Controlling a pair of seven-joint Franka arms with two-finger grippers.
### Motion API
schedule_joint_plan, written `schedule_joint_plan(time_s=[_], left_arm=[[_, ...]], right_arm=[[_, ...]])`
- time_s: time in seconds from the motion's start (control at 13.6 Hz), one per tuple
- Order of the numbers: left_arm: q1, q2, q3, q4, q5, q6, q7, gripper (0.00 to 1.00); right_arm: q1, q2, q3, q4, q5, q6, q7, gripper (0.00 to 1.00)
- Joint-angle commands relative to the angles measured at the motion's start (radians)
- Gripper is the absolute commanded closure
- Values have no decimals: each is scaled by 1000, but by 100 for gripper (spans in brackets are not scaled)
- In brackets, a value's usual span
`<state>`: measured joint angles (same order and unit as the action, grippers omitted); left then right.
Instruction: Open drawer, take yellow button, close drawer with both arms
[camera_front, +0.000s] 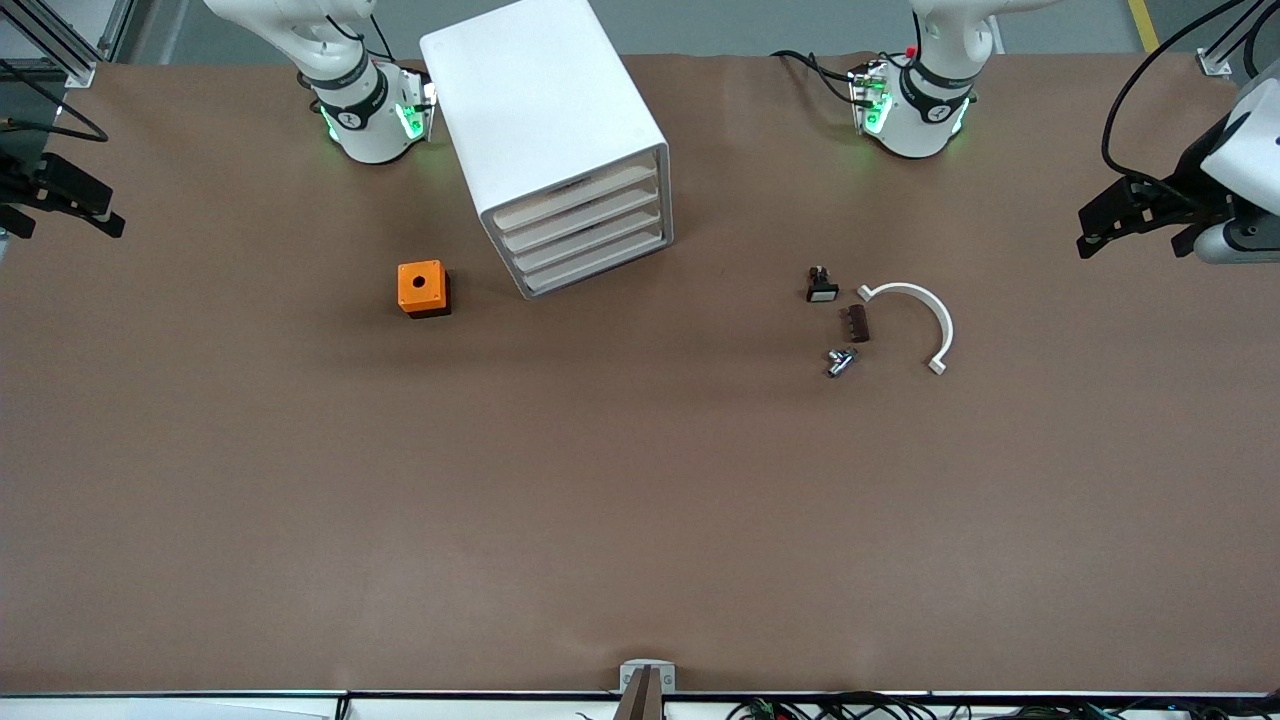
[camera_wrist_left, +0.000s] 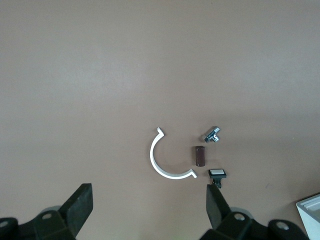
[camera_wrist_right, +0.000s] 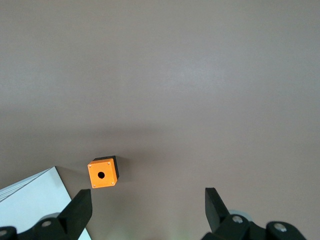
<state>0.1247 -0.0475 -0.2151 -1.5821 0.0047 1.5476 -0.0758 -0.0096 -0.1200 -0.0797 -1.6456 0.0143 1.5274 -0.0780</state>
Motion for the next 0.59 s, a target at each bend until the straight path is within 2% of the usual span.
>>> schedule_joint_plan(time_s=[0.0,0.3,0.52], left_arm=[[9,0,-4,14,-12,-21,15,0],[9,6,-3,28,3,-24,7,0],[10,66,-6,27,-15,-24,22,0]], right_arm=[[-6,-17,-3,-17,45,5,-9,0],[-4,-17,-3,-17,44,7,-14,0],[-3,-17,-2,-17,32,22,-17,0]])
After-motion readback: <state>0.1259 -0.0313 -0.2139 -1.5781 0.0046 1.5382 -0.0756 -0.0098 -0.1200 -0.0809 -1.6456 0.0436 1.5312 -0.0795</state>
